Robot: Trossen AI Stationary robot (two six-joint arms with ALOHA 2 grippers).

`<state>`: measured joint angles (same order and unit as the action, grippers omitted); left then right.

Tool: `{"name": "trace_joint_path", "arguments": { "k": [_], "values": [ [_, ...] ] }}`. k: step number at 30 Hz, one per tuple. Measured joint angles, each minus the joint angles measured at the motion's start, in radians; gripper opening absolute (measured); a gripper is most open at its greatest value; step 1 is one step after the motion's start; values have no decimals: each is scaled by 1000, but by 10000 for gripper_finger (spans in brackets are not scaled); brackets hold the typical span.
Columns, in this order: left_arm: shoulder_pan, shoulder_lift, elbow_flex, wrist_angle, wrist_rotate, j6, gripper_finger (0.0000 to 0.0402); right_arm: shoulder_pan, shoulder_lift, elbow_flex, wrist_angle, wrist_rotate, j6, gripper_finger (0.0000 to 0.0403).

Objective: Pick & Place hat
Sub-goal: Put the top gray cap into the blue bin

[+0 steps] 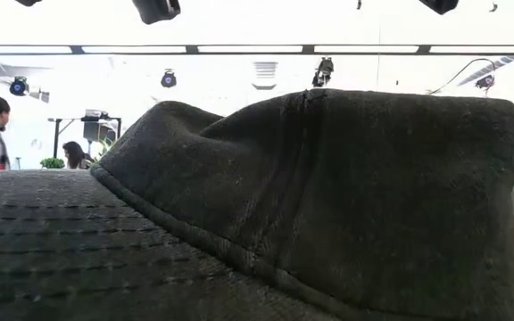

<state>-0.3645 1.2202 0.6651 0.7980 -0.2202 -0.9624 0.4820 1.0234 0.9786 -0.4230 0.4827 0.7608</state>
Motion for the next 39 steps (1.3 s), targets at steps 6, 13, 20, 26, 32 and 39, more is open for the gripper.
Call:
{"name": "trace_joint_path", "arguments": {
  "k": [6, 13, 20, 26, 32, 39],
  "values": [
    [0, 1, 21, 5, 45, 40, 7, -121, 22, -32, 210, -267, -70, 208],
    [2, 2, 23, 15, 47, 52, 7, -159, 68, -32, 229, -333, -101, 208],
    [16, 2, 23, 18, 45, 72, 7, -185, 124, -11, 317, -400, -139, 208],
    [29, 2, 21, 19, 46, 74, 6, -240, 206, 19, 423, -527, -177, 203],
    [31, 2, 17, 0, 30, 129, 11, -297, 289, 107, 428, -654, -221, 154],
    [32, -3, 17, -151, -78, 219, 21, -342, 346, 220, 284, -680, -288, 36]
  ]
}}
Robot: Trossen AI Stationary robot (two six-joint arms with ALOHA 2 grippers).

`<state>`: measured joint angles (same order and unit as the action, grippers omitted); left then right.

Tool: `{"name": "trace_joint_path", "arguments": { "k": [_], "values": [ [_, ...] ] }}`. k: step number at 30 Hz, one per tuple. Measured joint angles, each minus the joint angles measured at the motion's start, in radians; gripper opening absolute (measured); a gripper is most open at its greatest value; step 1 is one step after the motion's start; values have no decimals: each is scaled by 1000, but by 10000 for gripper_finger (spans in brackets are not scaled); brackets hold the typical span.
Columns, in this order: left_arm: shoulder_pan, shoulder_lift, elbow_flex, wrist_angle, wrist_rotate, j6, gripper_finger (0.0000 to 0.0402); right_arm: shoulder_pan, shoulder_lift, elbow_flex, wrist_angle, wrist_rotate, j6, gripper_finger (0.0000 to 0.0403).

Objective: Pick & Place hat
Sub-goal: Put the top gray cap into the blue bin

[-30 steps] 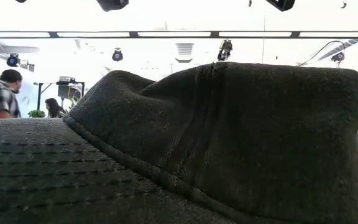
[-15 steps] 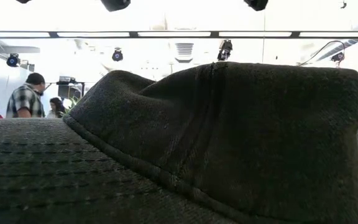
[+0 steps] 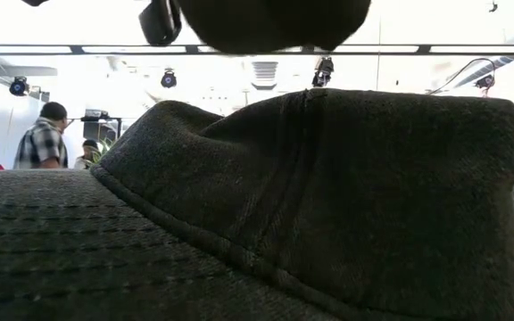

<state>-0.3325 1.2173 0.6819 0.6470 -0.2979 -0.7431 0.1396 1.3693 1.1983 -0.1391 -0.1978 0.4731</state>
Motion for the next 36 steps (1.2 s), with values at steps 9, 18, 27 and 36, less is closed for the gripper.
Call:
{"name": "trace_joint_path", "arguments": {
  "k": [9, 18, 27, 36],
  "values": [
    [0, -81, 7, -176, -220, -17, 78, -67, 0, 58, -161, 8, -29, 10],
    [-1, -117, 80, -430, -283, 39, 196, -124, 0, 45, -166, 9, -29, 9],
    [-13, -277, 169, -862, -299, 36, 222, -286, 95, 94, -180, -168, -80, 9],
    [-14, -299, 166, -1033, -440, -52, 222, -395, 415, 443, -501, -282, -423, 9]
  ]
}}
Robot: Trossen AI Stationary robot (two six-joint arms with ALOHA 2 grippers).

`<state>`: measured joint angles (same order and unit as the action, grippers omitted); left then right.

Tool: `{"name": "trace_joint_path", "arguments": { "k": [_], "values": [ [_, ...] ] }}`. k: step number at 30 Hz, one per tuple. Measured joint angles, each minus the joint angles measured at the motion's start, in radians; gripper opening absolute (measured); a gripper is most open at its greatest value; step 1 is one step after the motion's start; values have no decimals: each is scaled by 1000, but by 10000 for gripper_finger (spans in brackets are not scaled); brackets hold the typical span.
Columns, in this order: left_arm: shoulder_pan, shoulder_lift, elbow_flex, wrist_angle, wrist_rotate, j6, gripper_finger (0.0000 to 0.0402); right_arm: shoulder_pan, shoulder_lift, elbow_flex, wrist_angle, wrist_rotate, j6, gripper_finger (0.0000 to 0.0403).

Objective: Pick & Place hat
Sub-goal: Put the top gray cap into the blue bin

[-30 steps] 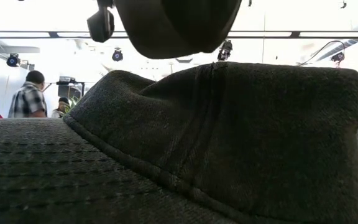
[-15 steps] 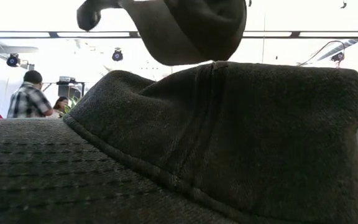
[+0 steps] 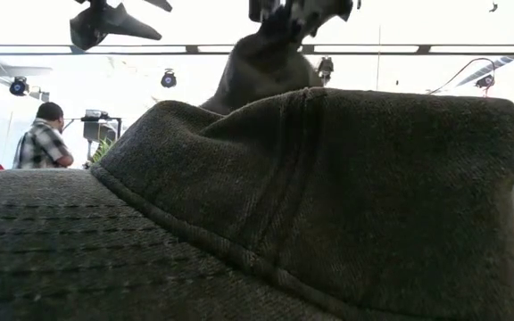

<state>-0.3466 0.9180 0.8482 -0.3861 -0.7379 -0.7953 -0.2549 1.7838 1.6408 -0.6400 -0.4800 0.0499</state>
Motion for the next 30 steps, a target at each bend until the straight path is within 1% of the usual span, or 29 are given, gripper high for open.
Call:
{"name": "trace_joint_path", "arguments": {
  "k": [3, 7, 11, 14, 15, 18, 22, 27, 30],
  "values": [
    [0, 0, 0, -5, -42, -1, 222, -35, 99, 149, -141, 10, -118, 9],
    [0, 0, 0, -3, -50, -1, 222, -75, 218, 337, -254, 12, -205, 9],
    [0, 1, 0, -4, -68, 18, 222, -92, 332, 543, -347, 11, -294, 8],
    [1, 0, 0, -4, -109, 38, 222, -92, 417, 691, -459, 11, -368, 8],
    [1, -2, 0, -4, -121, 44, 223, -92, 443, 718, -483, 11, -396, 8],
    [2, -7, 0, -5, -153, 61, 223, -92, 438, 657, -489, 11, -454, 8],
    [7, -10, 0, -5, -156, 61, 223, -92, 423, 589, -512, 8, -454, 8],
    [18, -5, -2, -15, -154, 60, 223, -88, 397, 572, -533, 8, -447, 8],
    [39, 13, -15, -37, -125, 61, 223, -83, 405, 568, -531, 5, -456, 8]
  ]
}}
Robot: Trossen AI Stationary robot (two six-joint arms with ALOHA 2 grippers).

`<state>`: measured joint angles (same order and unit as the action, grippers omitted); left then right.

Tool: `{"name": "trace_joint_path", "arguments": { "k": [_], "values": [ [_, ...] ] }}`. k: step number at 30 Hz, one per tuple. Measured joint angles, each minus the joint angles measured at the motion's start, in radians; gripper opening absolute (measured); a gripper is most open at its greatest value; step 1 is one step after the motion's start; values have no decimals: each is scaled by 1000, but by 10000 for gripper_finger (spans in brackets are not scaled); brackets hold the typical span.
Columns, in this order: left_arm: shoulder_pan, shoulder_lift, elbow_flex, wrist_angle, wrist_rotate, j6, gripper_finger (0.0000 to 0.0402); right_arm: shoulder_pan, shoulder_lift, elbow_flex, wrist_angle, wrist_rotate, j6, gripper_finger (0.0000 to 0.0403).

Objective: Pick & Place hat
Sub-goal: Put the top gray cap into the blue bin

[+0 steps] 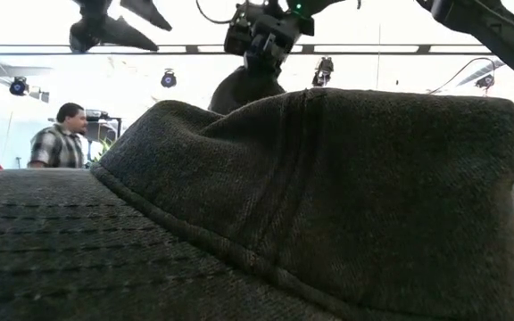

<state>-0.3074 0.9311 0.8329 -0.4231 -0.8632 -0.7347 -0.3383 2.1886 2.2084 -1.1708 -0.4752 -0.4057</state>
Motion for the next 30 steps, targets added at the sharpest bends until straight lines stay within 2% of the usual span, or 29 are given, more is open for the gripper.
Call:
{"name": "trace_joint_path", "arguments": {
  "k": [4, 10, 13, 16, 23, 30],
  "values": [
    [88, 32, -38, 27, 94, 29, 223, 2, 66, -4, 6, -42, 10, 8],
    [290, 115, -78, 117, 319, 248, 223, 17, 138, 0, 63, -60, 34, 10],
    [363, 145, -83, 117, 406, 272, 223, 20, 148, 0, 130, -59, 75, 18],
    [382, 142, -74, 125, 412, 289, 223, 19, 138, 0, 169, -53, 115, 30],
    [408, 140, -99, 149, 405, 442, 223, 13, 97, 11, 218, -56, 154, 63],
    [468, 155, -166, 283, 435, 457, 223, 13, 98, 28, 253, -27, 171, 147]
  ]
}}
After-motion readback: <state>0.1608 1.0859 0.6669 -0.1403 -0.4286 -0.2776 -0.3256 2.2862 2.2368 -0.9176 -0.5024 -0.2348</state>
